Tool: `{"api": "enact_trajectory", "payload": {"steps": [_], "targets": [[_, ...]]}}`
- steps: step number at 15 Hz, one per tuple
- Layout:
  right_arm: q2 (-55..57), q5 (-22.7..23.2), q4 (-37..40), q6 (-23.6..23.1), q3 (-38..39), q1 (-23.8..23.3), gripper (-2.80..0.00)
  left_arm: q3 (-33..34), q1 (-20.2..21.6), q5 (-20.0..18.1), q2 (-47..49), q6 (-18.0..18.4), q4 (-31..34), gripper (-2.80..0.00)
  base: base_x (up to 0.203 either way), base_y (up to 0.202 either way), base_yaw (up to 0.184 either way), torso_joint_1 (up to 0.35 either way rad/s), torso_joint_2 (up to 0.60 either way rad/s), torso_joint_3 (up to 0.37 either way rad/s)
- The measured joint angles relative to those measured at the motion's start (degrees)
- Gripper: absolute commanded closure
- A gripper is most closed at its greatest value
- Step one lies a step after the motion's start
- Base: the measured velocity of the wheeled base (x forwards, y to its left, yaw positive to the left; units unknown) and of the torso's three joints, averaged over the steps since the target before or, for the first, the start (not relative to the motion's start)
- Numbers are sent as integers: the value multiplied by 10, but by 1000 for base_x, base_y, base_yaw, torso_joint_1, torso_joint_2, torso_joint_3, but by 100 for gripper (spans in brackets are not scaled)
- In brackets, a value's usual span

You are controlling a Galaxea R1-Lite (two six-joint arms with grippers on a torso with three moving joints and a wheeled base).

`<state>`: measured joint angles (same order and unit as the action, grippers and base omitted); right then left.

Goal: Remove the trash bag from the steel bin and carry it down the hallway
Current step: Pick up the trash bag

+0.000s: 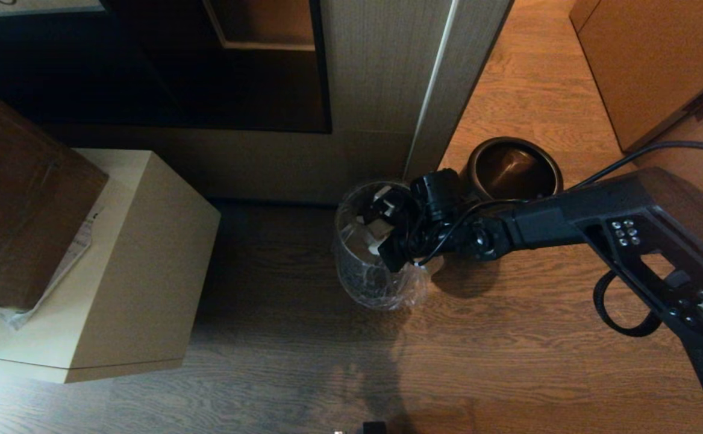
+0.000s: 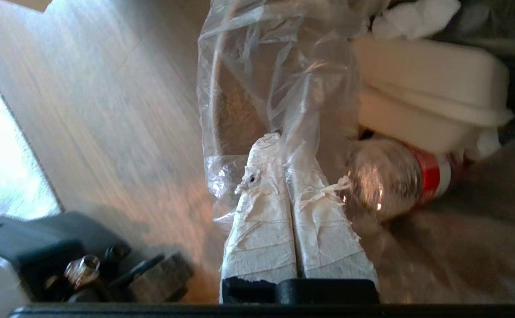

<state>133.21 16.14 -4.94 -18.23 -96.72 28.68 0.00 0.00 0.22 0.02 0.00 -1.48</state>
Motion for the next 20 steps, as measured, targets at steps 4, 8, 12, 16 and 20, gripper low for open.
{"api": "enact_trajectory", "payload": {"steps": [4,8,12,16,20], "targets": [[-34,0,14,1,8,-14,0,0,0,0,0,0,0,0,0,0,0,0,0,0],[-74,0,25,2,33,-26,0,0,0,0,0,0,0,0,0,0,0,0,0,0],[-101,0,26,2,42,-41,0,0,0,0,0,0,0,0,0,0,0,0,0,0],[-111,0,26,1,46,-50,0,0,0,0,0,0,0,0,0,0,0,0,0,0],[-133,2,48,1,50,-50,0,0,0,0,0,0,0,0,0,0,0,0,0,0]]}}
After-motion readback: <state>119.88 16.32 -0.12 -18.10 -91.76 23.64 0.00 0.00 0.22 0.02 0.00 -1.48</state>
